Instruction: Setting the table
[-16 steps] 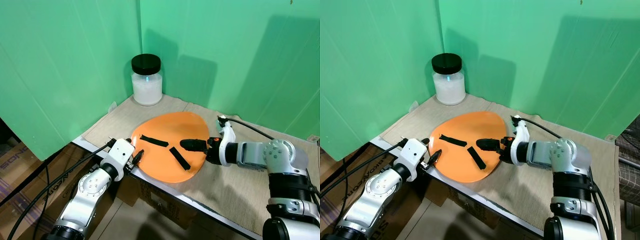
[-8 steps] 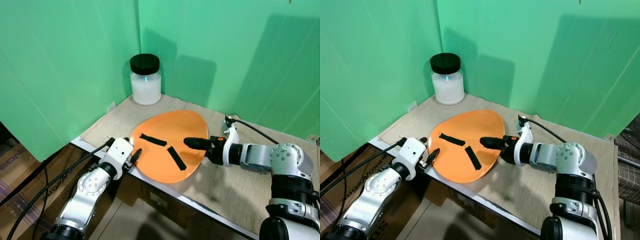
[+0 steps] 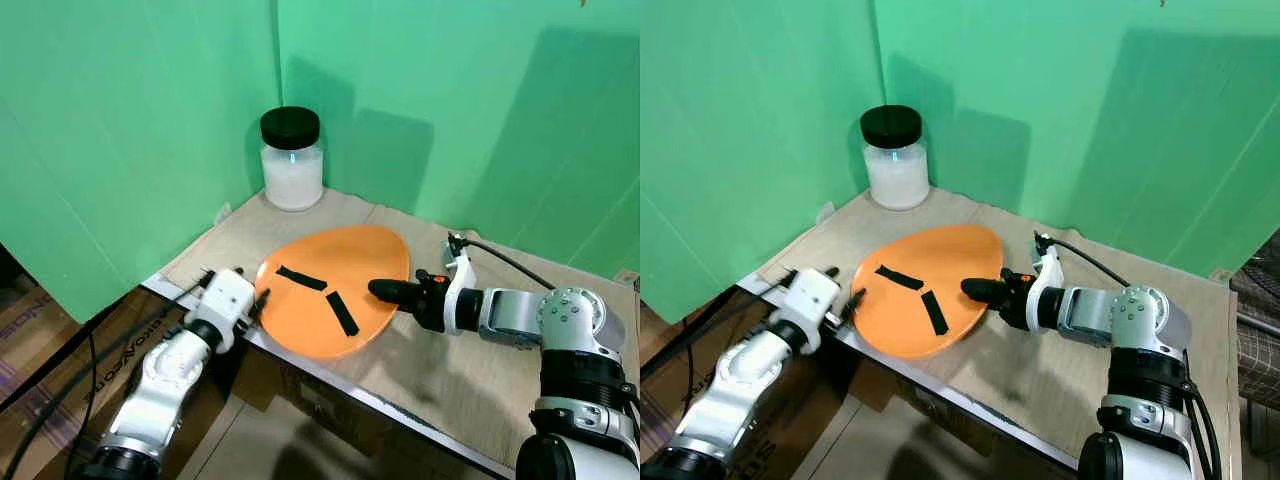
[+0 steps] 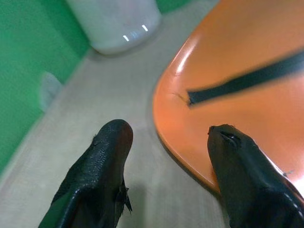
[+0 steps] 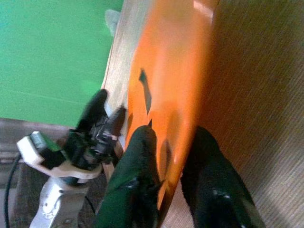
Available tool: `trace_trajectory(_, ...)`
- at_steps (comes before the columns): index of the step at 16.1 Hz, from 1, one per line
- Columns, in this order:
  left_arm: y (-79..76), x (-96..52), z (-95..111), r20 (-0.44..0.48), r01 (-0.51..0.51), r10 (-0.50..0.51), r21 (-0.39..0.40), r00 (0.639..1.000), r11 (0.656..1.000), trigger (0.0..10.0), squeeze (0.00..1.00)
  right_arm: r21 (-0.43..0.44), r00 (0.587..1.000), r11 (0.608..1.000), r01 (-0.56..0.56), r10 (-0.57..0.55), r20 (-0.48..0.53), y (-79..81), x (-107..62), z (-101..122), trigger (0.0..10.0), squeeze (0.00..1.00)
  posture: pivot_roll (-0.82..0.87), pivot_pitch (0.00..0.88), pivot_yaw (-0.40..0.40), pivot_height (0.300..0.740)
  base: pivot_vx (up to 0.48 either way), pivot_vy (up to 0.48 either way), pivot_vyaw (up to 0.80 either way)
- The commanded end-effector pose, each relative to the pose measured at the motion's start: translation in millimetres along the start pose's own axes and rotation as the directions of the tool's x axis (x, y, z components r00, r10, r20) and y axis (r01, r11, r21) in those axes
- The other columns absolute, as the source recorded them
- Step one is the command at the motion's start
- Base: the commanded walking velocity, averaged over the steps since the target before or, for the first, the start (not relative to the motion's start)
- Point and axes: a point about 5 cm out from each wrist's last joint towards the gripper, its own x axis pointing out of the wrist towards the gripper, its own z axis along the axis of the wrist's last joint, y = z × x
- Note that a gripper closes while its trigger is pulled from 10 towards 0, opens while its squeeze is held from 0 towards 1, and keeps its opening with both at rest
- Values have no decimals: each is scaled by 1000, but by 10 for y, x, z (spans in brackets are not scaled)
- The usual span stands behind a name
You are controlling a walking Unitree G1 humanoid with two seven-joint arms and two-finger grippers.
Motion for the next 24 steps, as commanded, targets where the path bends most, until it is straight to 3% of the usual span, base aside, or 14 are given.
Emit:
trace_trajectory(1,116,-2,204,93,-30,30,-7,995,1000,10000,0,2,1000,1000,-24,24,15,38,-3,26,0,0,-49,0,15,740,0,0,0)
trace_trajectory(5,359,-85,592,223,-94,94,-14,970,996,10000,0,-9,994,999,-33,34,107,42,-7,70,0,0,-30,0,41,740,0,0,0)
trace_trajectory(6,426,-134,663,239,-125,126,-22,963,992,10000,0,-49,982,998,-47,55,179,81,-37,111,0,0,-29,0,49,740,0,0,0)
trace_trajectory(7,460,-175,682,236,-144,149,-36,960,989,10000,0,-120,951,991,-62,95,296,144,-86,185,0,0,-27,0,59,740,0,0,0)
trace_trajectory(8,488,-242,666,202,-174,179,-41,963,984,10000,0,-233,886,971,-59,159,436,252,-191,265,0,0,-28,0,70,740,0,0,0)
trace_trajectory(10,469,-342,640,164,-188,194,-49,967,981,10000,0,-272,810,959,-72,216,545,356,-349,324,0,0,-27,0,90,740,0,0,0)
trace_trajectory(12,428,-382,659,159,-190,197,-63,967,980,10000,0,-301,775,953,-30,213,596,404,-444,341,0,0,-26,0,100,740,0,0,0)
trace_trajectory(14,373,-398,735,167,-206,218,-86,962,975,10000,0,-395,700,914,96,220,679,495,-545,337,0,0,-26,0,100,740,0,0,0)
trace_trajectory(17,274,-374,835,188,-214,238,-138,953,967,10000,0,-456,660,866,207,221,718,659,-608,215,0,0,-29,0,93,740,0,0,0)
trace_trajectory(18,255,-381,850,187,-211,235,-142,954,967,10000,0,-468,656,855,224,223,721,687,-615,173,5490,0,-33,0,92,740,0,0,0)
trace_trajectory(19,223,-401,885,190,-208,234,-148,954,967,10000,0,-486,646,837,252,228,729,732,-624,101,10000,0,-39,0,93,740,0,0,0)
trace_trajectory(21,163,-425,940,161,-192,226,-203,961,960,10000,0,-521,631,788,329,227,742,798,-601,-35,10000,0,-51,0,100,740,0,0,0)
trace_trajectory(22,165,-404,983,171,-202,240,-213,956,956,10000,0,-498,602,784,372,205,772,797,-605,-53,10000,0,-52,0,100,740,0,0,0)
trace_trajectory(24,145,-366,1035,191,-219,266,-234,945,947,10000,0,-502,604,732,460,156,781,789,-536,-71,10000,0,-56,0,85,740,0,0,0)
